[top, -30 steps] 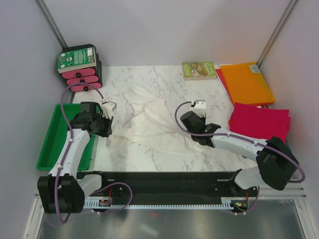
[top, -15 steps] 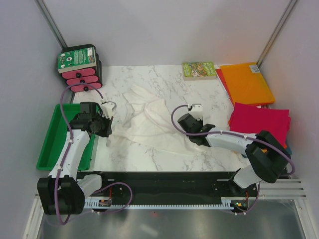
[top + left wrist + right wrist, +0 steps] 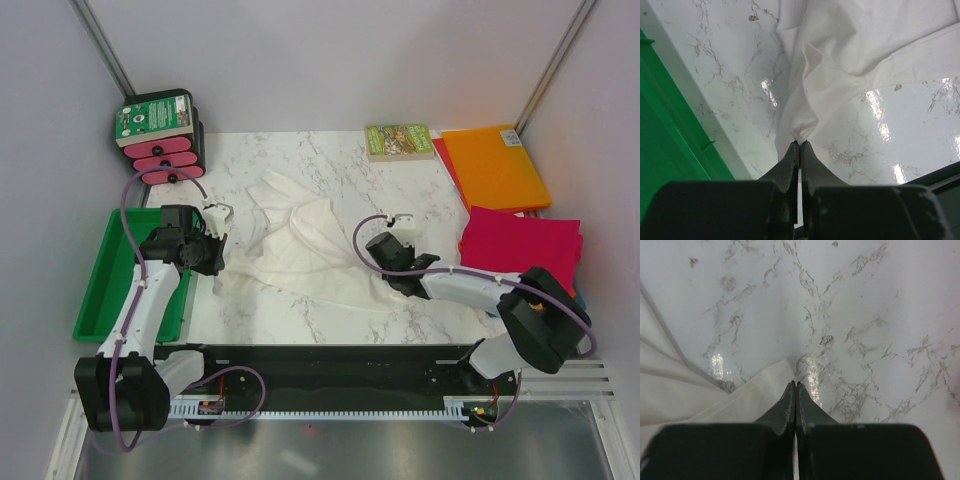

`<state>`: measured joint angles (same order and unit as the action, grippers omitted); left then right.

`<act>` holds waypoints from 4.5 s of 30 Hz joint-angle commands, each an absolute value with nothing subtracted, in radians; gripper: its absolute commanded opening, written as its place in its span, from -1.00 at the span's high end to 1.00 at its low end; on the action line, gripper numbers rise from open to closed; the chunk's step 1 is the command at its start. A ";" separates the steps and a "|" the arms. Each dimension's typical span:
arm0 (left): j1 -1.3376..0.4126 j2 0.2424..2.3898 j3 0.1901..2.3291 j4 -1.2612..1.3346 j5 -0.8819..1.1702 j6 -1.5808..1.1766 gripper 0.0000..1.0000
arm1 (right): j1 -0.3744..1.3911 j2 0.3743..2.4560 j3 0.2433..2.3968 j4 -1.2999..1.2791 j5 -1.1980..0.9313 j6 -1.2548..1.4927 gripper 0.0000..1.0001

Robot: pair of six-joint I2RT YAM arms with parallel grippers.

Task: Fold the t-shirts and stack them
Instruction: Flatten out the tshirt

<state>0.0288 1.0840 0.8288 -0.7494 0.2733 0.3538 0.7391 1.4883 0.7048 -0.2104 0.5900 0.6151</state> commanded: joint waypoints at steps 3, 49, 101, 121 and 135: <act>0.034 1.034 0.879 -0.733 0.284 0.325 0.96 | 0.738 1.277 0.845 -0.262 0.655 0.568 1.00; 0.034 0.925 0.960 -1.104 0.264 0.551 0.96 | 0.660 0.800 0.833 -0.756 0.580 0.638 -0.05; 0.034 1.023 0.899 -1.035 0.278 0.500 0.96 | 0.681 1.147 0.440 -0.354 0.423 0.858 0.17; 0.035 0.974 0.943 -1.022 0.271 0.448 0.96 | 0.713 0.990 0.573 -0.442 0.494 0.809 1.00; 0.034 0.971 1.354 -0.988 0.275 0.230 0.96 | 0.716 1.023 1.306 -0.650 0.712 0.441 1.00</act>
